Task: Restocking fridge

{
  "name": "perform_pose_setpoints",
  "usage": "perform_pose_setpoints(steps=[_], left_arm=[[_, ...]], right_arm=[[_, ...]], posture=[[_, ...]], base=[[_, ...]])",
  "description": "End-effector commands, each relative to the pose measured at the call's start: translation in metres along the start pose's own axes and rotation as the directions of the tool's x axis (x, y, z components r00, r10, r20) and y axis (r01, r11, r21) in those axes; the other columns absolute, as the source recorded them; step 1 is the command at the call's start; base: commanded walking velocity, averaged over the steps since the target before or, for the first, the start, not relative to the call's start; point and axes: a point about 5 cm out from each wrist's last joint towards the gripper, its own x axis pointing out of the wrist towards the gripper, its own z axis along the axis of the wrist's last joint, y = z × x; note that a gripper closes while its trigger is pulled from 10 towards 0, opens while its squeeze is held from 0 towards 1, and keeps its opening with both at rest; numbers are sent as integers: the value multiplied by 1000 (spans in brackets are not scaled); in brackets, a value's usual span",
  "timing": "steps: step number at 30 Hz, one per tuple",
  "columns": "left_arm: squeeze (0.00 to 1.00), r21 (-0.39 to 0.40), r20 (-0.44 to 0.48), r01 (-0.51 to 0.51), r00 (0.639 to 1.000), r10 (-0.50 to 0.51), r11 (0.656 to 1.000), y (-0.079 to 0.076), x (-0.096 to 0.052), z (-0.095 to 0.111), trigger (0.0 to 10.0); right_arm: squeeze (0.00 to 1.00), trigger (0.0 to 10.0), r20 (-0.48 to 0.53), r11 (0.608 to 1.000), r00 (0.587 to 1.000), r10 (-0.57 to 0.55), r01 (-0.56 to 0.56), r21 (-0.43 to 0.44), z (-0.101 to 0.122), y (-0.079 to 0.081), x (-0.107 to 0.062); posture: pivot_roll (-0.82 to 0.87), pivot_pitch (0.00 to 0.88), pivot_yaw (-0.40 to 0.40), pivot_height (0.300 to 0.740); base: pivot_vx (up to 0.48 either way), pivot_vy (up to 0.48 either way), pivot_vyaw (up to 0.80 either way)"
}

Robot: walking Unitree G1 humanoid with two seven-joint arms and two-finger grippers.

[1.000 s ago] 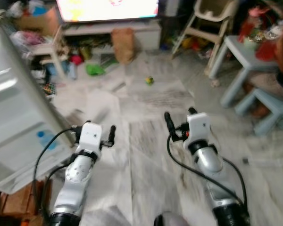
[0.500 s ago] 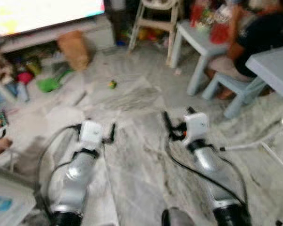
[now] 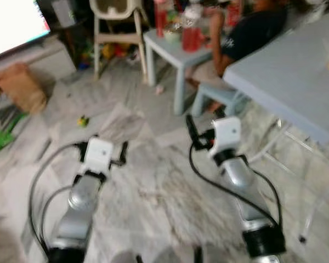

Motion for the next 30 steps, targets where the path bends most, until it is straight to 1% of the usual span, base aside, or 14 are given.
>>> perform_pose_setpoints(steps=[1,2,4,5,6,8,10,16,22,25,26,27,28,30], left_arm=[[0,25,-1,-30,1000,30,999,13,-2,2,10000],[0,23,0,-31,1000,31,999,13,-3,2,10000],[0,-13,1,-16,1000,16,1000,10,-4,0,10000],[0,-13,1,-16,1000,16,1000,10,-4,0,10000],[0,-36,4,11,1000,-10,999,4,-5,1,10000],[0,-37,6,15,1000,-14,999,3,-5,1,10000],[0,-52,0,43,999,-43,998,-5,-6,-1,10000],[0,-50,-4,73,997,-73,996,-13,-1,-3,10000],[0,-49,18,79,997,-79,996,-15,5,3,10000],[0,-43,17,74,997,-74,996,-14,5,2,10000],[0,-35,18,48,999,-47,998,-11,5,2,10000],[0,-22,13,-42,999,43,999,2,2,0,10000],[0,-20,12,-65,998,66,998,6,1,-1,10000],[0,-44,-4,-134,991,134,990,17,-3,-5,10000]], right_arm=[[0,10000,14,999,999,30,-31,18,4,12,1],[0,10000,11,999,999,43,-43,24,3,14,0],[0,10000,10,997,997,73,-73,28,3,18,-2],[0,10000,10,997,997,73,-73,28,3,18,-2],[0,10000,12,996,996,83,-83,30,4,21,-3],[0,10000,13,996,996,83,-83,31,4,22,-3],[0,10000,8,997,997,76,-77,32,3,22,-5],[0,10000,2,998,998,61,-61,27,0,20,-6],[0,10000,7,998,999,52,-52,22,1,18,-4],[0,10000,11,999,999,47,-47,6,1,18,-4],[0,10000,17,999,999,35,-35,2,2,17,-5],[0,10000,34,1000,999,-11,11,2,5,8,-10],[0,10000,38,1000,999,-23,23,1,6,6,-12],[0,10000,28,998,998,-59,59,2,5,-1,-20]], posture=[[40,135,80,740],[36,135,75,740],[35,134,73,740],[35,134,73,740],[28,130,69,740],[26,130,70,740],[16,116,76,740],[-1,101,82,740],[-6,90,84,740],[-6,87,87,740],[-4,84,86,740],[-3,80,83,740],[-3,80,83,740],[-5,75,82,740]], base=[[0,0,-800],[0,0,-800],[0,0,-800],[0,0,-800],[0,0,-800],[0,0,-800],[120,0,-800],[316,0,-800],[336,0,-800],[349,0,-800],[352,0,-788],[349,0,0],[349,0,0],[349,0,0]])
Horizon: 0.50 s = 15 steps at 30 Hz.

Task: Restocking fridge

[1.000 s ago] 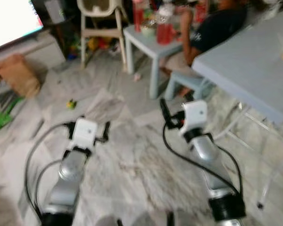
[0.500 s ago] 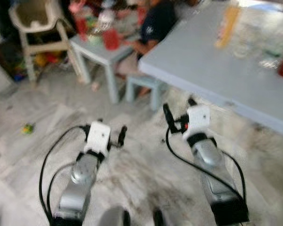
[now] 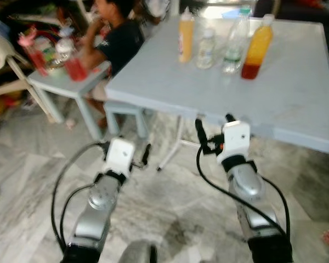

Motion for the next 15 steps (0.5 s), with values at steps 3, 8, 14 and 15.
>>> perform_pose_setpoints(steps=[3,8,14,15], left_arm=[[0,-14,3,-109,994,109,994,21,-5,-1,10000],[0,-27,18,-176,984,176,984,34,-10,-2,10000],[0,-86,30,-132,990,135,988,25,-14,-1,10000],[0,-86,30,-132,990,135,988,25,-14,-1,10000]], right_arm=[[0,10000,-20,997,997,-73,73,-7,-1,-17,-16],[0,10000,-48,983,981,-186,185,-19,0,-37,-36],[0,10000,-79,967,964,-254,254,-19,1,-45,-45],[0,10000,-79,967,964,-254,254,-19,1,-45,-45]], posture=[[-10,72,82,740],[-15,67,82,740],[-35,65,93,740],[-35,65,93,740]], base=[[347,0,0],[346,0,0],[152,0,0],[0,0,0]])
